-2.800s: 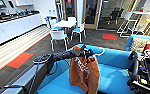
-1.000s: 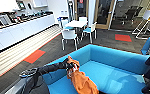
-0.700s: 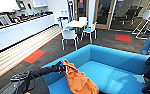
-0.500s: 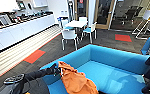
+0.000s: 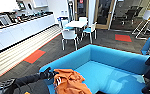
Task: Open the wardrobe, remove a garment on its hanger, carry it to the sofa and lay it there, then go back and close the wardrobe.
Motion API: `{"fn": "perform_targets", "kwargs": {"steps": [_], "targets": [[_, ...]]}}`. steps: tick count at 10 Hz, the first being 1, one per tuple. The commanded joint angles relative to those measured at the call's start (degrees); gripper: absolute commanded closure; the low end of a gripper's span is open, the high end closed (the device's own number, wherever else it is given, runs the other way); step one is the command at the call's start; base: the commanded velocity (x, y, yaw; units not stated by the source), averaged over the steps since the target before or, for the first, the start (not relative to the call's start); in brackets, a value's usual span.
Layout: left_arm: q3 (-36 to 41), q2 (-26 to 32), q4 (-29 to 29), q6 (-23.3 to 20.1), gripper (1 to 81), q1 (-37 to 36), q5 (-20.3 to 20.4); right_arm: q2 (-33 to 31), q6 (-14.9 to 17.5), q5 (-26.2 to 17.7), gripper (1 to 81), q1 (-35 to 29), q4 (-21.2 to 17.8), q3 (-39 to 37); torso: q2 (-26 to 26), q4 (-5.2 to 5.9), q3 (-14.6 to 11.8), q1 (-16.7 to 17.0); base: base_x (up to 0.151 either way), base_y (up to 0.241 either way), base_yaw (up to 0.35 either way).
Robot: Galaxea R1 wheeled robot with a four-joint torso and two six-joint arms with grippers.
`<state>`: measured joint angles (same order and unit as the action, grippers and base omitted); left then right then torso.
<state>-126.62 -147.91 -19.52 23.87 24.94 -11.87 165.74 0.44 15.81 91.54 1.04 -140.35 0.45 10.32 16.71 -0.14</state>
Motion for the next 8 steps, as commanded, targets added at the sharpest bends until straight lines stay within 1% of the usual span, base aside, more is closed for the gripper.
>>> {"fn": "perform_targets", "kwargs": {"steps": [1, 3, 4, 5, 7, 8], "targets": [[12.2, 4.6, 4.5, -0.4, 1.0, -7.1, 1.2, 0.2, 0.2, -3.7, 1.0, -0.3, 0.2, 0.3, 0.0, 0.0, 0.0, 0.0, 0.0, 0.0, 0.0], [17.7, 4.7, 10.9, -0.3, 1.0, -4.9, 0.3, 0.3, 0.2, -3.7, 1.0, -0.3, 0.2, 0.2, 0.0, 0.0, 0.0, 0.0, 0.0, 0.0, 0.0], [20.8, 5.4, 13.7, -0.4, 1.0, -1.7, -0.7, 0.3, 0.2, -3.7, 1.0, -0.3, 0.1, 0.0, 0.0, 0.0, 0.0, 0.0, 0.0, 0.0, 0.0], [25.2, 6.7, 18.7, -0.4, 1.0, 2.9, -2.8, 0.4, 0.2, -3.7, 1.0, -0.3, 0.0, 0.0, 0.0, 0.0, 0.0, 0.0, 0.0, 0.0, 0.0], [34.6, 9.6, 30.6, -0.4, 1.0, 12.3, -3.0, 0.8, 0.2, -3.7, 1.0, -0.7, -0.1, -0.4, 0.0, 0.0, 0.0, 0.0, 0.0, 0.0, 0.0], [37.1, 11.0, 35.3, -0.4, 1.0, 16.6, -3.2, 1.1, 0.2, -3.7, 1.0, -0.7, -0.3, -0.9, 0.0, 0.0, 0.0, 0.0, 0.0, 0.0, 0.0]]}}
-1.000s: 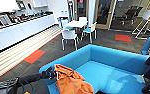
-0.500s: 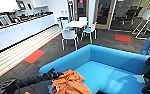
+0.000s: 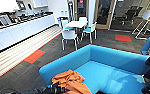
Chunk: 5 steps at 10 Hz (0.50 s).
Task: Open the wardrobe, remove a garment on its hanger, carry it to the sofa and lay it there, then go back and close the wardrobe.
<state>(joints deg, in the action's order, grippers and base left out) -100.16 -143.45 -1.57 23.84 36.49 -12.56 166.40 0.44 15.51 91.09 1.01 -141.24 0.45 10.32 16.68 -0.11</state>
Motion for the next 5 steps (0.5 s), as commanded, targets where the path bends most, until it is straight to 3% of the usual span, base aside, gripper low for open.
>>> {"fn": "perform_targets", "kwargs": {"steps": [1, 4, 5], "targets": [[11.7, 8.0, 21.2, -0.4, 1.0, 9.2, -2.5, 0.7, 0.1, -3.4, 1.0, -0.2, -0.5, -0.7, 0.0, 0.0, 0.0, 0.0, 0.0, 0.0, 0.0], [7.4, 9.1, 26.3, -0.4, 1.0, 23.8, -2.0, 1.5, -0.4, -3.4, 1.0, -0.4, -0.3, -1.4, 0.0, 0.0, 0.0, 0.0, 0.0, 0.0, 0.0], [4.0, 7.7, 27.6, -0.4, 1.0, 27.9, -1.5, 1.9, -0.4, -3.4, 1.0, -0.5, 0.0, -1.5, 0.0, -1.66, 0.0, 0.0, 0.0, 0.0, 0.0]]}}
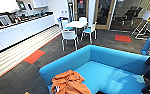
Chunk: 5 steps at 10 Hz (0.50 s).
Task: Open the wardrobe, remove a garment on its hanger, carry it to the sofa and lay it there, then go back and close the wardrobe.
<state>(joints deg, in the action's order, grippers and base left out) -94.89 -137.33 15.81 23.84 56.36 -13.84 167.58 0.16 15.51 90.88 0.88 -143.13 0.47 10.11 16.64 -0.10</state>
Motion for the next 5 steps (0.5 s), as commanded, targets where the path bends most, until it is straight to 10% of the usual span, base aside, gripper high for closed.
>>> {"fn": "perform_targets", "kwargs": {"steps": [1, 5], "targets": [[-4.1, -0.6, 11.3, -0.5, 1.0, 11.5, -0.1, 1.0, -0.1, -3.4, 1.0, -0.6, 0.3, 0.4, 0.0, -3.13, 0.0, 0.0, 0.0, 0.0, 0.0], [-12.2, -8.3, 15.7, -1.0, 1.0, 19.0, -0.1, 1.1, -0.1, -3.3, 1.0, -0.6, 0.3, 0.3, 0.0, -9.05, -1.5, 0.1, 0.0, 0.0, 0.0]]}}
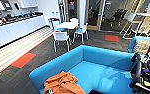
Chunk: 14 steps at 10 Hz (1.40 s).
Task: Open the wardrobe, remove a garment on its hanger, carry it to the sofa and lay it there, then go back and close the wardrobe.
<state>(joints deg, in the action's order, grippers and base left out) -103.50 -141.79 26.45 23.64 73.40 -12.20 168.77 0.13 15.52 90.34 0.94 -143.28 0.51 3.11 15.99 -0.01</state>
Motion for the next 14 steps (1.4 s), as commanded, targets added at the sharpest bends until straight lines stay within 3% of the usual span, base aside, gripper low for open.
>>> {"fn": "perform_targets", "kwargs": {"steps": [1, 2, 4, 9, 14], "targets": [[-6.2, -5.6, 5.1, -0.8, 1.0, 3.1, -1.7, 0.0, 0.0, -3.3, 1.0, 0.0, 0.2, 0.5, 0.0, -3.64, -1.2, 0.0, 0.0, 0.0, 0.0], [-8.8, -7.1, 5.1, -0.8, 1.0, 4.2, 0.0, 0.0, 0.0, -3.3, 1.0, 0.0, 0.2, 0.5, 0.0, -1.46, -0.2, 0.0, 0.0, 0.0, 0.0], [-15.8, -10.0, 4.0, -0.5, 1.0, 5.3, 5.0, 0.0, 0.0, -3.4, 1.0, 0.0, 0.2, 0.5, 0.0, -3.91, -0.7, 0.0, 0.0, 0.0, 0.0], [-23.8, -14.8, 4.0, -0.2, 1.0, 6.5, 5.8, 1.3, 0.1, -3.4, 1.0, 0.0, 0.3, -1.8, 0.1, -4.1, -0.7, 0.0, 0.0, 0.0, 0.0], [-24.9, -15.7, 4.0, -0.2, 1.0, 6.5, 5.7, 3.3, 0.4, -4.0, 1.0, 0.5, 0.4, -5.2, 0.1, -4.1, -0.8, 0.0, -0.045, 0.0, 0.0]]}}
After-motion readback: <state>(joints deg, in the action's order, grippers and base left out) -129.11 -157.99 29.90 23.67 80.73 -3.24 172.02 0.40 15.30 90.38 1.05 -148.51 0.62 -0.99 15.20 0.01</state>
